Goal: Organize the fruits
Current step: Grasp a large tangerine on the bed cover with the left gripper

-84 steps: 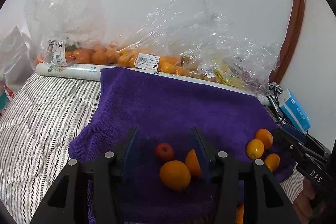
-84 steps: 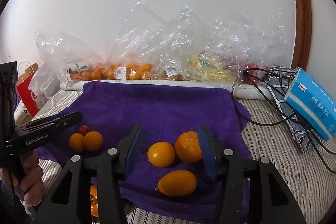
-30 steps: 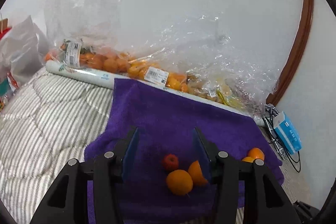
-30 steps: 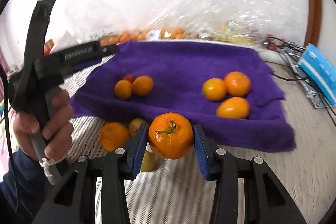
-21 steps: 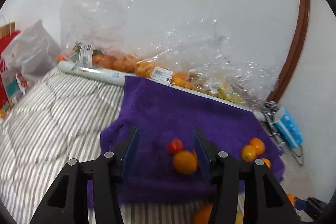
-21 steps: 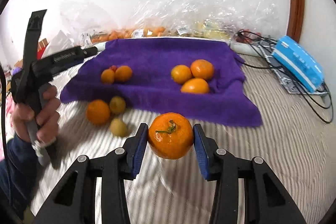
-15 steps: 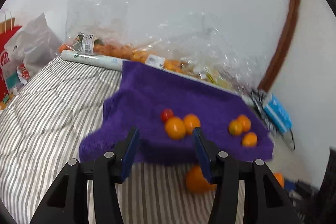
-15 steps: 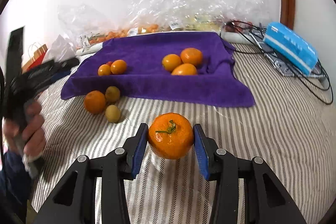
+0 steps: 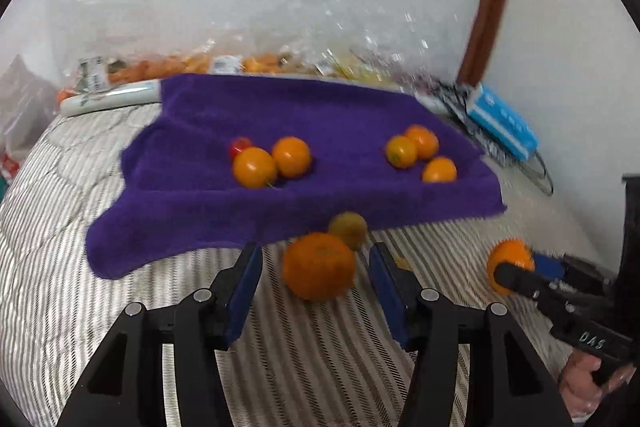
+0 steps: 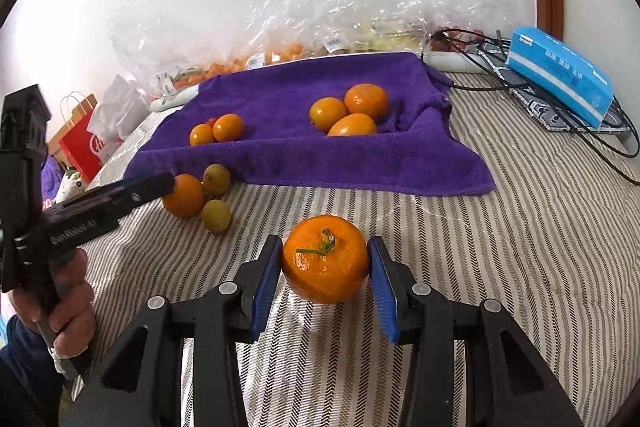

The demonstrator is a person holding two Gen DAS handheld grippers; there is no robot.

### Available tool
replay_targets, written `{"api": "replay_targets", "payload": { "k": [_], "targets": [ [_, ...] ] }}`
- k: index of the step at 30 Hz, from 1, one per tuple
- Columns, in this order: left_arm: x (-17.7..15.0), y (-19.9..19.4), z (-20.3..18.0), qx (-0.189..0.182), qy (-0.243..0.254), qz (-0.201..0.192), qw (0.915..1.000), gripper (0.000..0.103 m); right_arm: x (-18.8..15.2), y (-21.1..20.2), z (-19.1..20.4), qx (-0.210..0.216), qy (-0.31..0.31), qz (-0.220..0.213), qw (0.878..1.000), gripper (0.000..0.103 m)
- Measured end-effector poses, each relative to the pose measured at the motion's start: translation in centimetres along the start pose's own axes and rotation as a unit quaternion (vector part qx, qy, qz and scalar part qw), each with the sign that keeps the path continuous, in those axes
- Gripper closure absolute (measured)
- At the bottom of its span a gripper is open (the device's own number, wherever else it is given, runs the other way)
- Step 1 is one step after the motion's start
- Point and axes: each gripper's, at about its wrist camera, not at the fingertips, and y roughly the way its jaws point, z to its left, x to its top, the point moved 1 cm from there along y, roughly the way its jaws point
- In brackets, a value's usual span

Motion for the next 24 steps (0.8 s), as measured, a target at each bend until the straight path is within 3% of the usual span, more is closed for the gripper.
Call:
{"api": "replay_targets", "payload": {
  "k": [3, 8, 11, 15, 19, 24],
  "targets": [
    [-0.1, 1.2, -0.9, 0.003, 0.017, 0.031, 0.9994, 0.049, 0.0, 0.1, -0.2, 0.003, 0.005, 0.002, 1.000, 0.060],
    [-0.3, 1.9, -0.5, 0.001, 0.002, 0.051, 0.9987, 0.049, 0.0, 0.5, 0.1, -0.041, -0.001, 0.010, 0.999, 0.060],
    [-0.3, 2.0, -0.5, 0.006, -0.002, 0.052, 0.9986, 0.049, 0.1, 0.8, 0.1, -0.043, -0.002, 0.019, 0.999, 0.060],
    [-0.2, 2.4, -1.7, 0.018, 0.026, 0.062, 0.9976, 0.038, 0.0, 0.9, -0.1, -0.040, 0.000, 0.024, 0.999, 0.059],
    [-0.2, 2.5, -2.2, 0.021, 0.039, 0.066, 0.9968, 0.036, 0.0, 1.4, -0.1, -0.039, 0.005, 0.035, 0.999, 0.059],
    [-0.2, 2.1, -1.1, -0.005, 0.015, 0.060, 0.9981, 0.036, -0.1, 1.7, 0.0, -0.044, 0.003, 0.044, 0.998, 0.059]
  ]
}}
